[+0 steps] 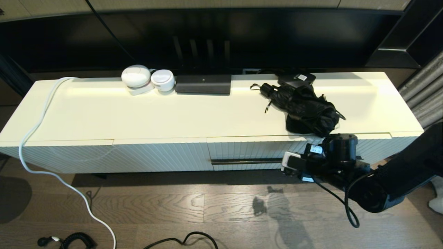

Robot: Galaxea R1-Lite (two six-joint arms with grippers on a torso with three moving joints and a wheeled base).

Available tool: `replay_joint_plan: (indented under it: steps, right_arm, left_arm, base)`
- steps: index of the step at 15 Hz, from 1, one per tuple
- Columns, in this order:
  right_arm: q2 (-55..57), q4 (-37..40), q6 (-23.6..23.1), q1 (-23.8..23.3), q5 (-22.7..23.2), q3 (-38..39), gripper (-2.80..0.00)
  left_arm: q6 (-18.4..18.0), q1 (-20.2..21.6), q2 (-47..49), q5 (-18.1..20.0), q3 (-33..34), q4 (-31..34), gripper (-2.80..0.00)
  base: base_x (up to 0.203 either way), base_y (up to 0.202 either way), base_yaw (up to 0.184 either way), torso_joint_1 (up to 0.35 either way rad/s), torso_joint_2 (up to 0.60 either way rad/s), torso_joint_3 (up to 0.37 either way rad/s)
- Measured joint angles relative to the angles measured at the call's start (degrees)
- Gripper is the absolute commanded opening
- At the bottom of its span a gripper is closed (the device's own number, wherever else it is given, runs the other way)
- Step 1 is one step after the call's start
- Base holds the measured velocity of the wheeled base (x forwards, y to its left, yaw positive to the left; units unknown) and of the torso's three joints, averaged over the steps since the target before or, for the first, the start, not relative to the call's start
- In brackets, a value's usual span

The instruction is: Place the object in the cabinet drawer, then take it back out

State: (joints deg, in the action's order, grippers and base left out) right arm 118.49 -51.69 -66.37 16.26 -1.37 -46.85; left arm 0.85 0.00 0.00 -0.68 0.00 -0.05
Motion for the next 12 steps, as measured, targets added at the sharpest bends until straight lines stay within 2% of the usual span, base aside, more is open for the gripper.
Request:
replay_joint_plan:
  steps: [2, 5, 10, 12]
  right_arm:
    - [-7.3, 8.5, 3.5, -0.2, -0.1, 1.1, -2.80]
    - [-20.0, 24.2, 12.5, -0.6, -0.7, 1.5, -2.80]
    - [-41.9, 54.6, 35.4, -3.6, -1.4, -1.7, -2.80]
    - [-49.6, 66.5, 41.8, -6.5, -1.4, -2.9, -2.80]
  left_arm:
    - [0.0, 0.0, 0.0, 0.0, 0.0, -0.1, 0.00]
    - [0.0, 0.0, 0.0, 0.0, 0.0, -0.1, 0.00]
    - [0.0, 0.0, 0.0, 0.0, 0.0, 0.0, 0.00]
    - [0.0, 0.0, 0.0, 0.0, 0.0, 0.0, 0.00]
  base:
    - [0.000, 0.000, 0.000, 0.000, 0.00, 0.000]
    - [0.000, 0.000, 0.000, 0.000, 0.00, 0.000]
    - [0.000, 0.000, 0.000, 0.000, 0.00, 0.000]
    - [0.000, 0.000, 0.000, 0.000, 0.00, 0.000]
